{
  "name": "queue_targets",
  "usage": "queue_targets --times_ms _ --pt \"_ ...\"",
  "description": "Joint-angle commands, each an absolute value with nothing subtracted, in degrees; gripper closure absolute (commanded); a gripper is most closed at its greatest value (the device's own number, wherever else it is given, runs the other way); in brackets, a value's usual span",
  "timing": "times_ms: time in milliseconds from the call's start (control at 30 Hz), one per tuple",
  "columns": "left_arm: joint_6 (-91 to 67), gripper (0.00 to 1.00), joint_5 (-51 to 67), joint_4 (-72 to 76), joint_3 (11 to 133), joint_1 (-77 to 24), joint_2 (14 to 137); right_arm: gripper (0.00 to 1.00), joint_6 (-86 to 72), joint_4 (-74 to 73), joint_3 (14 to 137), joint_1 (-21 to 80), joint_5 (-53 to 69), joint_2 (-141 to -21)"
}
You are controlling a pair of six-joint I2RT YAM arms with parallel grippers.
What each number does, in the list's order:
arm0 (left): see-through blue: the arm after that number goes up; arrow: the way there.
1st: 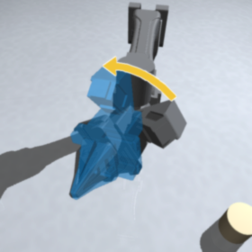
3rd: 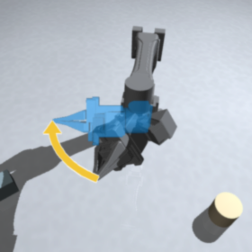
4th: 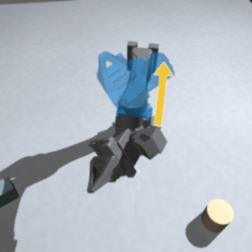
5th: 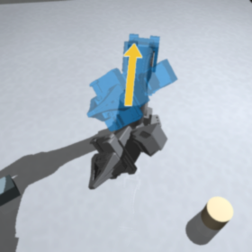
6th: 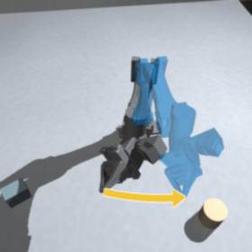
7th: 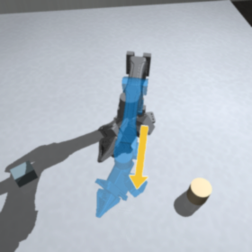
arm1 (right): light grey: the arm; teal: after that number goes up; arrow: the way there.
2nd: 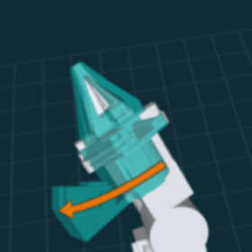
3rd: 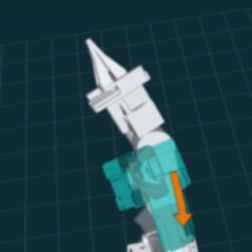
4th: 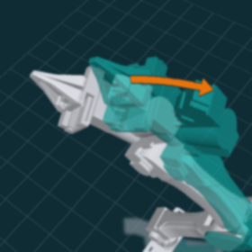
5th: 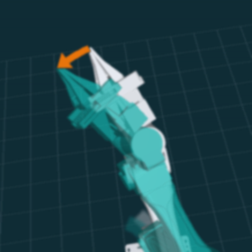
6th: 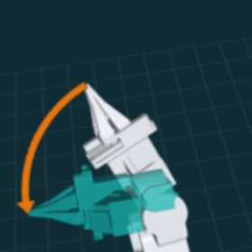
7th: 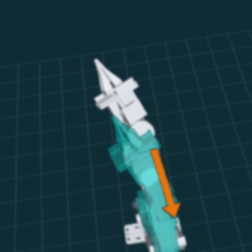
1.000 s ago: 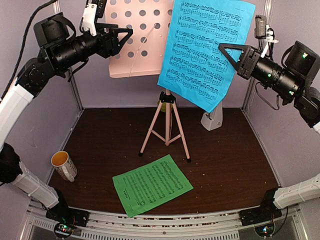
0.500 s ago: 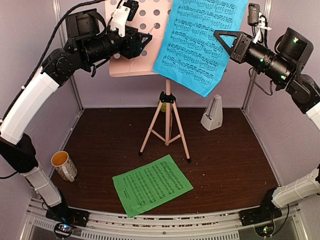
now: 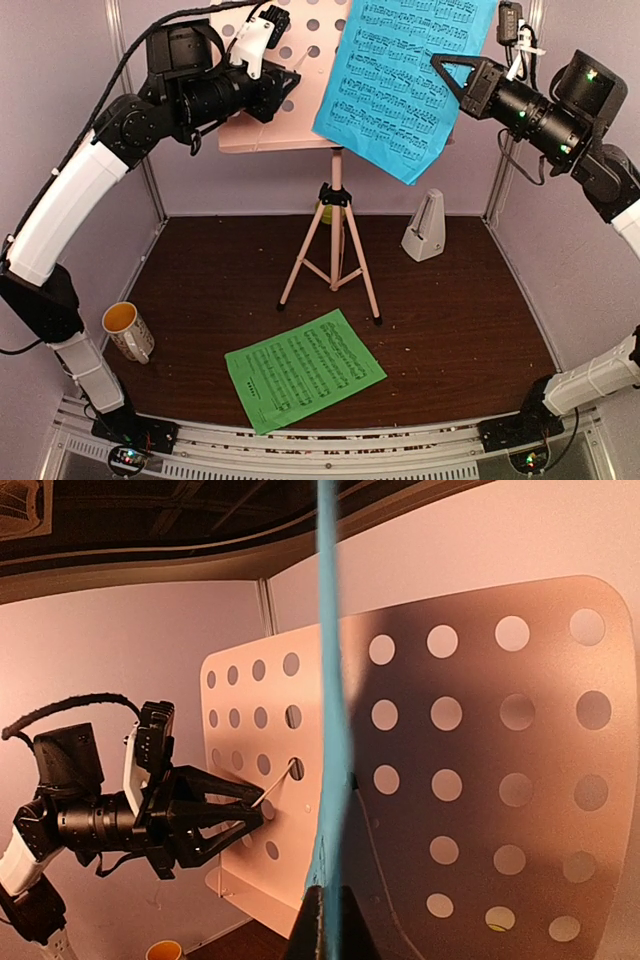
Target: Set up the instrument practice props
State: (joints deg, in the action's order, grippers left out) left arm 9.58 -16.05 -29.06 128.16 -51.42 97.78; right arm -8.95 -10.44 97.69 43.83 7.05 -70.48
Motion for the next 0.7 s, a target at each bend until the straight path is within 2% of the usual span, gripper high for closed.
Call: queue_targets --times_ms 0,333,500,667 --pt "10.3 0.78 -17.8 -29.6 128.8 -51.7 97.4 1.00 -8.0 -9.3 99.6 43.4 4.8 -70.9" --pt "11.5 0.99 -13.2 -22.3 118.3 -52.0 90.1 1.00 -7.1 -9.8 99.4 43.4 2.5 -70.9" --pt "12.7 1.00 -11.7 -19.4 115.2 -52.0 88.9 1.00 -6.5 -9.8 99.2 43.3 2.2 -70.8" --pt "12.9 1.00 -9.5 -10.3 108.9 -52.0 86.0 1.00 -5.2 -9.1 99.3 43.4 4.5 -71.1"
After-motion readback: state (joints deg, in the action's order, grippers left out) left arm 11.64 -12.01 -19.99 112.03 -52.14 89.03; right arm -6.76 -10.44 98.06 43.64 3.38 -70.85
